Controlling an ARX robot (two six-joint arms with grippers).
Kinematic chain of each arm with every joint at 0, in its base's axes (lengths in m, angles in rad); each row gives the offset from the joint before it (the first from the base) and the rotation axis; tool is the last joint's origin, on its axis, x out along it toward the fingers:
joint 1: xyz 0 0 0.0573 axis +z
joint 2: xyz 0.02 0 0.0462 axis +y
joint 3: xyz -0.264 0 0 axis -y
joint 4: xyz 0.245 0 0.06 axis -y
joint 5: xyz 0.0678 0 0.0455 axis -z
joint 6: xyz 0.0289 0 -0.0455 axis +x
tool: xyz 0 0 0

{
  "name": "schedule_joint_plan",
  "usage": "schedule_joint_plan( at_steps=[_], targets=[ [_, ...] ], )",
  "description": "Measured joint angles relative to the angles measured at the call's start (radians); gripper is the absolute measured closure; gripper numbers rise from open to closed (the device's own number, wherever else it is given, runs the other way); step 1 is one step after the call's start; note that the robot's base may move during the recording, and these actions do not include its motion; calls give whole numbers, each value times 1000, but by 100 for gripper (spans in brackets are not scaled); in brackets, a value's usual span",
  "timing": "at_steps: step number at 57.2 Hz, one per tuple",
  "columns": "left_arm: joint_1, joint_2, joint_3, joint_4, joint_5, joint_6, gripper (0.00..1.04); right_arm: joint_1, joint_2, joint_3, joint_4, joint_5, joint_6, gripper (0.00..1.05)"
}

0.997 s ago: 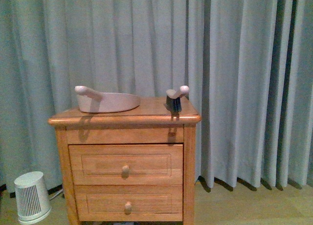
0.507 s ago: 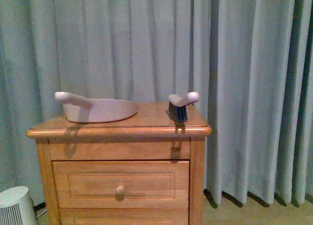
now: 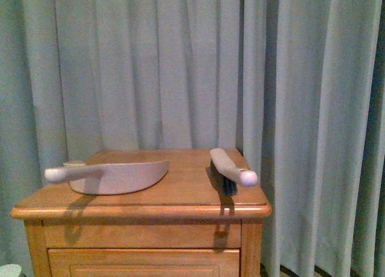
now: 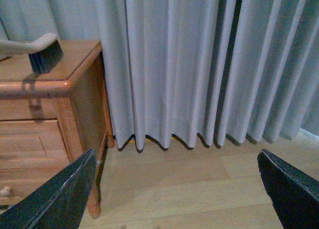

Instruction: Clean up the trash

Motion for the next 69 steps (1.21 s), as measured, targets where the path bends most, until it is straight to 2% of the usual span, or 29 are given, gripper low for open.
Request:
schedule_joint_plan(
  at_steps=[10,12,14,20,25,38,52,60,69],
  targets=[
    [0,0,0,0,0,0,8,0,0,0,0,1,0,7],
    [-10,31,15,-29,-42,-50,8,0,0,0,0,0,0,7],
    [-16,113,39,-10,-64,-95,8,0,0,0,0,1,0,7],
    [-8,461,187,147,-47,-127,8,0,0,0,0,1,0,7],
    [-51,705,351,166,-72,-87,8,0,0,0,0,1,0,7],
    [-185,1231,826,0,-136,27,8,0,0,0,0,1,0,7],
    [-203,1612,1246,-188,-177,39,8,0,0,0,0,1,0,7],
    [-215,1740,1394,-235,-184,48,8,0,0,0,0,1,0,7],
    [-212,1851,1455,-248,-212,73,8,0,0,0,0,1,0,7]
  ],
)
